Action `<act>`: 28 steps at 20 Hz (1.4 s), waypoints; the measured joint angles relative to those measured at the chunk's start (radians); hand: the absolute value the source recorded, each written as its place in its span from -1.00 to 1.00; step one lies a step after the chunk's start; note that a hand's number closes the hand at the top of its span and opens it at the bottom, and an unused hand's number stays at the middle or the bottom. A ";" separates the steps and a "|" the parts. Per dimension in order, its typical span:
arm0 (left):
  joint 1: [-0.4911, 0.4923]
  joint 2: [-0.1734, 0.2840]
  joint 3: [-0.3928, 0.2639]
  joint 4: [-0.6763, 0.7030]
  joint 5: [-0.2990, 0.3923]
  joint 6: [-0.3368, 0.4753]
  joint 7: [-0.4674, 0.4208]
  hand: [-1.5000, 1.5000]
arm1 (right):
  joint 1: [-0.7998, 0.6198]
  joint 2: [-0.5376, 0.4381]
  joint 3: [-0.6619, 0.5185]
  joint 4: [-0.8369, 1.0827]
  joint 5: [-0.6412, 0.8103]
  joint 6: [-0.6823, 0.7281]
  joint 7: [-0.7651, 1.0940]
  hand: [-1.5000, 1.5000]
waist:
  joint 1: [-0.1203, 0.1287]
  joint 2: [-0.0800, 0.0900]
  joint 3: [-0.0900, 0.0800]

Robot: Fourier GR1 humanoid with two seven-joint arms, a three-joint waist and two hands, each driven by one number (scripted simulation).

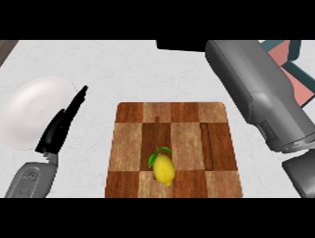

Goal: Pick the pear from the cutting board and place it in the cardboard box

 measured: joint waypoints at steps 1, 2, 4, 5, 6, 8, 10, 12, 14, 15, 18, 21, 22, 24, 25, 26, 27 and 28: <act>0.002 -0.004 -0.001 0.000 -0.002 0.004 0.003 0.00 | -0.017 -0.005 -0.006 0.016 0.011 0.001 0.012 1.00 | -0.003 -0.002 0.000; 0.004 -0.003 0.001 0.001 -0.002 0.004 0.001 0.00 | -0.035 -0.013 -0.013 0.031 0.021 0.001 0.022 1.00 | -0.006 -0.003 0.000; 0.001 0.002 0.008 0.004 0.000 0.005 0.001 0.00 | -0.061 -0.024 -0.023 0.056 0.042 -0.002 0.037 1.00 | -0.013 -0.005 0.000; 0.002 0.003 0.010 0.006 0.002 0.003 0.000 0.00 | -0.077 -0.029 -0.031 0.064 0.049 -0.003 0.044 1.00 | -0.016 -0.006 0.001; 0.004 0.005 0.014 0.008 0.001 0.006 -0.003 0.00 | -0.087 -0.034 -0.037 0.070 0.058 -0.007 0.053 1.00 | -0.020 -0.007 0.000; 0.013 0.010 0.022 0.008 0.005 0.006 -0.004 0.00 | -0.097 -0.047 -0.047 0.080 0.077 -0.016 0.064 1.00 | -0.026 -0.010 0.001; 0.010 0.015 0.032 0.015 0.010 0.004 -0.007 0.00 | -0.100 -0.063 -0.059 0.089 0.090 -0.022 0.068 1.00 | -0.035 -0.012 0.001; 0.016 0.010 0.026 0.004 0.009 0.004 0.003 0.00 | -0.104 -0.100 -0.080 0.103 0.095 -0.025 0.062 1.00 | -0.039 -0.013 0.001; 0.021 0.005 0.024 0.003 0.002 0.014 0.001 0.00 | -0.100 -0.111 -0.096 0.111 0.100 -0.025 0.064 1.00 | -0.046 -0.015 0.002; 0.026 0.011 0.027 -0.001 0.004 0.010 -0.001 0.00 | -0.102 -0.122 -0.106 0.115 0.100 -0.024 0.062 1.00 | -0.047 -0.016 0.002; 0.036 0.012 0.028 -0.011 0.005 0.009 0.004 0.00 | -0.074 -0.152 -0.132 0.128 0.101 -0.026 0.055 1.00 | -0.053 -0.018 0.002; 0.037 0.012 0.034 -0.019 0.008 0.010 0.013 0.00 | -0.037 -0.179 -0.159 0.135 0.094 -0.025 0.041 1.00 | -0.062 -0.020 0.002; 0.038 0.011 0.037 -0.007 0.007 0.013 0.004 0.00 | -0.022 -0.187 -0.172 0.136 0.087 -0.027 0.037 1.00 | -0.064 -0.020 0.002; 0.041 0.007 0.037 -0.008 0.005 0.020 0.004 0.00 | 0.004 -0.198 -0.221 0.134 0.048 -0.031 0.029 1.00 | -0.070 -0.022 0.003; 0.048 0.014 0.043 -0.012 0.011 0.013 0.002 0.00 | 0.029 -0.205 -0.249 0.135 0.025 -0.037 0.022 -1.00 | -0.071 -0.022 0.003; 0.050 0.017 0.045 -0.015 0.013 0.009 0.003 0.00 | 0.043 -0.207 -0.277 0.129 -0.001 -0.043 0.016 -1.00 | -0.073 -0.023 0.003; 0.056 0.018 0.046 -0.012 0.013 0.009 -0.004 0.00 | 0.062 -0.209 -0.306 0.125 -0.026 -0.050 0.007 -1.00 | -0.074 -0.023 0.003; 0.052 0.019 0.047 -0.013 0.015 0.007 -0.002 0.00 | 0.087 -0.204 -0.330 0.119 -0.050 -0.060 -0.004 -1.00 | -0.076 -0.023 0.003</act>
